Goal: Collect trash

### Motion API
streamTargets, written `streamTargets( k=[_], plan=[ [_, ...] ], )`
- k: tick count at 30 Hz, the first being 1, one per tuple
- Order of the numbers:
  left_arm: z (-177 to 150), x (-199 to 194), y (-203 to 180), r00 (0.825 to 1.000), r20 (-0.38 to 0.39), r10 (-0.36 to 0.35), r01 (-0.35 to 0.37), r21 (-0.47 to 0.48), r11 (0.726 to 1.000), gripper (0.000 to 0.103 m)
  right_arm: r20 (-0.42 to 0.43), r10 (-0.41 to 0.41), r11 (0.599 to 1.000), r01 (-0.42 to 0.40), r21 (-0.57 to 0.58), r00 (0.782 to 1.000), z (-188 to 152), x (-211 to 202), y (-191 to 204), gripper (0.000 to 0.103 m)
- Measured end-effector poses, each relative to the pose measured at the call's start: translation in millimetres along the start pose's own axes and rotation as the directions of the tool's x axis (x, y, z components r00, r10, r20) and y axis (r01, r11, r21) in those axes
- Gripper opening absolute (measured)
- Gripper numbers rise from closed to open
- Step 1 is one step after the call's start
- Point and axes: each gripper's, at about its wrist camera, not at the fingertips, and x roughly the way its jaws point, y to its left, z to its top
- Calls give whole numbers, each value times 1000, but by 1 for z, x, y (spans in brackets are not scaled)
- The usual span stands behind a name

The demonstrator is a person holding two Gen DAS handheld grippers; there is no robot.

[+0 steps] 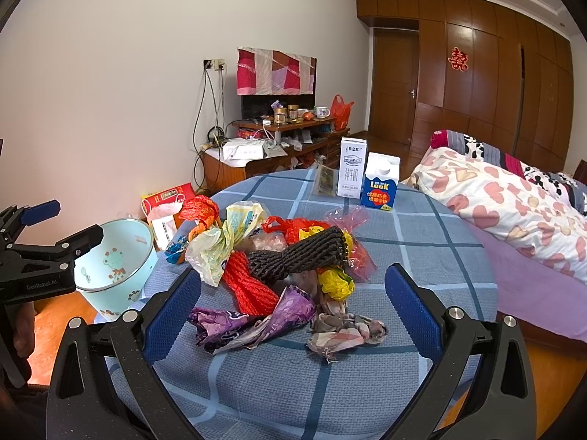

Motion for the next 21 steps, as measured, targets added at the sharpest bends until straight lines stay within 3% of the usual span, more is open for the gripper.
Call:
streamTargets(
  k=[9, 21],
  plan=[
    [-8, 16, -3, 999, -27, 21, -20, 8, 1000, 97, -18, -26, 999, 26, 19, 1000, -5, 8, -10, 98],
    [-29, 47, -23, 997, -67, 38, -37, 23, 999, 97, -109, -136, 988, 142, 51, 985, -41, 31, -54, 98]
  ],
)
